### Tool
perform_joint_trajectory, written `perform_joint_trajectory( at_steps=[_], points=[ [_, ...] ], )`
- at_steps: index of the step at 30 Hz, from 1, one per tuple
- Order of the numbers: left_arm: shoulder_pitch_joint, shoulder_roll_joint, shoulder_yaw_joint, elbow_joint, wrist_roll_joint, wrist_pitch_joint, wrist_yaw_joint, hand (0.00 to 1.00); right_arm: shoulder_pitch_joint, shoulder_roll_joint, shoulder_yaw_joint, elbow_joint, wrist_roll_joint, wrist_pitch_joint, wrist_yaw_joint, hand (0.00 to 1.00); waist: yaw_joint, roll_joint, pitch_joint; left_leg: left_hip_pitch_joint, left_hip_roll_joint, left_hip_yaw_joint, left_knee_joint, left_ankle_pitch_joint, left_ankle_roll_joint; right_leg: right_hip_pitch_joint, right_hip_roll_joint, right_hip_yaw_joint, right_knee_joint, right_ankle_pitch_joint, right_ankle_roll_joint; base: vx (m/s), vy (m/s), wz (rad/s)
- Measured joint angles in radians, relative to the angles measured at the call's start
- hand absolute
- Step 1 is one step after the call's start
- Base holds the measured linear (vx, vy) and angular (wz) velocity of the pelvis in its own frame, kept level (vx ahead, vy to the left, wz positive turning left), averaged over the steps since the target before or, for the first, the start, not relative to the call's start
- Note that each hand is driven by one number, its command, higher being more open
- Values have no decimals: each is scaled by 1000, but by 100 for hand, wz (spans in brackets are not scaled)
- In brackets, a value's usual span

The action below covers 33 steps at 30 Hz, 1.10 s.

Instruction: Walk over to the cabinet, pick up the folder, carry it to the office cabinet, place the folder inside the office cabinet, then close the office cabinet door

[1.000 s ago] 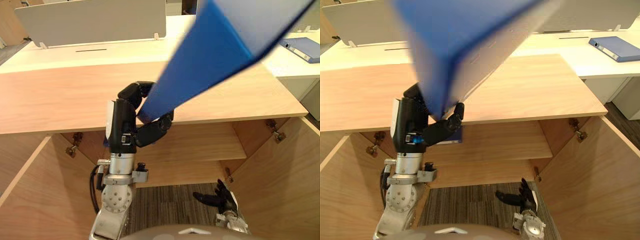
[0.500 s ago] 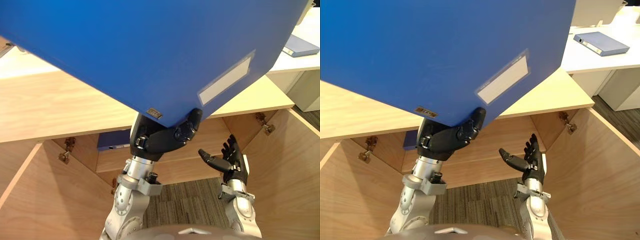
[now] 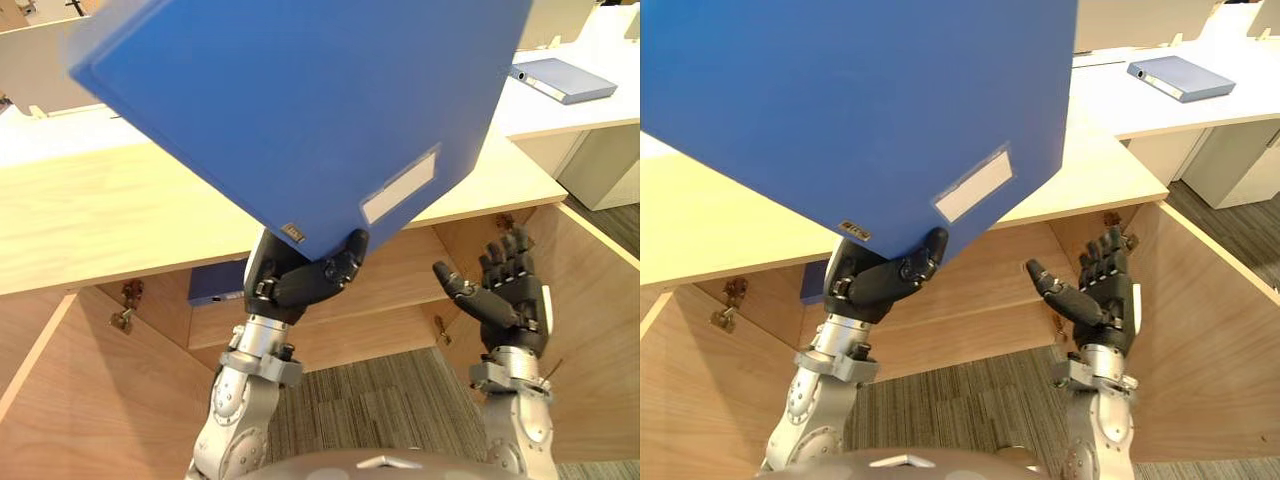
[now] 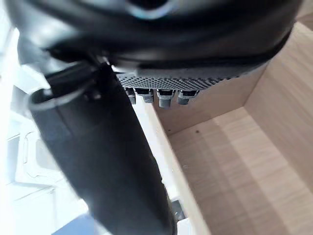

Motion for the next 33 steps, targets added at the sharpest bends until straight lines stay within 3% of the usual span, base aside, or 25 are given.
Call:
perform_joint_trajectory(
  at_steps=[6,11,21,33],
  points=[
    [0,25,82,8,-15,0,-49,0,-3,-66,-46,-37,52,-9,58,100,-5,0,0,-4,-1,2,7,-1,2,-1,-2,4,-6,9,6,0,0,0],
    [-1,48,91,51,-73,3,-105,0,-28,-157,-46,-37,52,-8,93,100,-7,0,0,-8,-1,5,11,-1,2,0,-3,11,-18,19,8,-3,-2,-1],
    [-24,243,92,113,-199,47,-271,0,-151,-466,-32,-3,47,-7,204,100,-10,0,0,-29,-1,2,28,0,4,-9,-5,11,-20,28,10,0,0,0],
    [-25,423,103,187,-230,53,-341,0,-196,-708,113,101,42,-6,278,100,-11,-2,0,-38,-10,-10,27,8,17,-9,-14,-5,-27,35,10,-8,-4,2]
  ],
)
